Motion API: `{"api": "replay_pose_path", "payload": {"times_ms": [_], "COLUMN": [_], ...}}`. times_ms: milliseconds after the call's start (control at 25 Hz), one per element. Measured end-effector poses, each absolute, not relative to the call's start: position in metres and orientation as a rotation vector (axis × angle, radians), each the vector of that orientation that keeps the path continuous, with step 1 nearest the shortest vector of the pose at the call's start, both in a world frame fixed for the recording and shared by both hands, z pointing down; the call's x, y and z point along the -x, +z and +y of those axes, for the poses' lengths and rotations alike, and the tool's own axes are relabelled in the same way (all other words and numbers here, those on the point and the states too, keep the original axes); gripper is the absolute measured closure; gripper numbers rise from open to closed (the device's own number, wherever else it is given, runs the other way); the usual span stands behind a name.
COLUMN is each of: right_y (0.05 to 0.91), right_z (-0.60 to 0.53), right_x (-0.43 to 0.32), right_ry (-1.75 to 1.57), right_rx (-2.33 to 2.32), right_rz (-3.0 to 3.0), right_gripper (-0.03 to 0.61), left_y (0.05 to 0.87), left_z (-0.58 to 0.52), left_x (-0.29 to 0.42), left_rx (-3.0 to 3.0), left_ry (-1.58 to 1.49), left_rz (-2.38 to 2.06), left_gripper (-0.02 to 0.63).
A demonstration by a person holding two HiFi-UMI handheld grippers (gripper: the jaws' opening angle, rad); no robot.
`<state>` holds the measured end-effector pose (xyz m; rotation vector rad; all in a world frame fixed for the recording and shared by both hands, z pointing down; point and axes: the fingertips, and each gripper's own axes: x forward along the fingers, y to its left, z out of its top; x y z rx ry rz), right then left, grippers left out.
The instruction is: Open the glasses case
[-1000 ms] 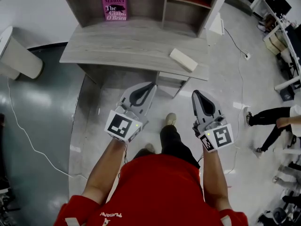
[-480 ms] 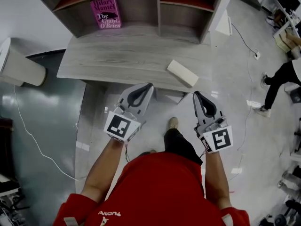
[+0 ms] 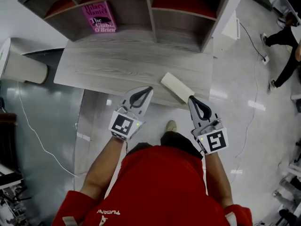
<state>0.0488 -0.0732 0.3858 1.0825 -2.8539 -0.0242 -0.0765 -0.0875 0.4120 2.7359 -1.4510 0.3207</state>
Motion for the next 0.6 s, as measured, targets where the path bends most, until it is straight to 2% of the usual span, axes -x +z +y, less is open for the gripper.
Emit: {"api": "replay_pose_path", "payload": {"times_ms": [600], "right_y": [0.419], "right_z": [-0.115], "right_x": [-0.056], "right_ry": [0.043], "right_rx": [-1.103], "right_rz": [-2.76], "right_gripper": [0.574], "left_y": [0.482], "left_z": [-0.136], "left_x": [0.068], "left_rx": [-2.684], "left_ry": [0.498], "left_rz": [-1.329], "left_gripper": [0.601]}}
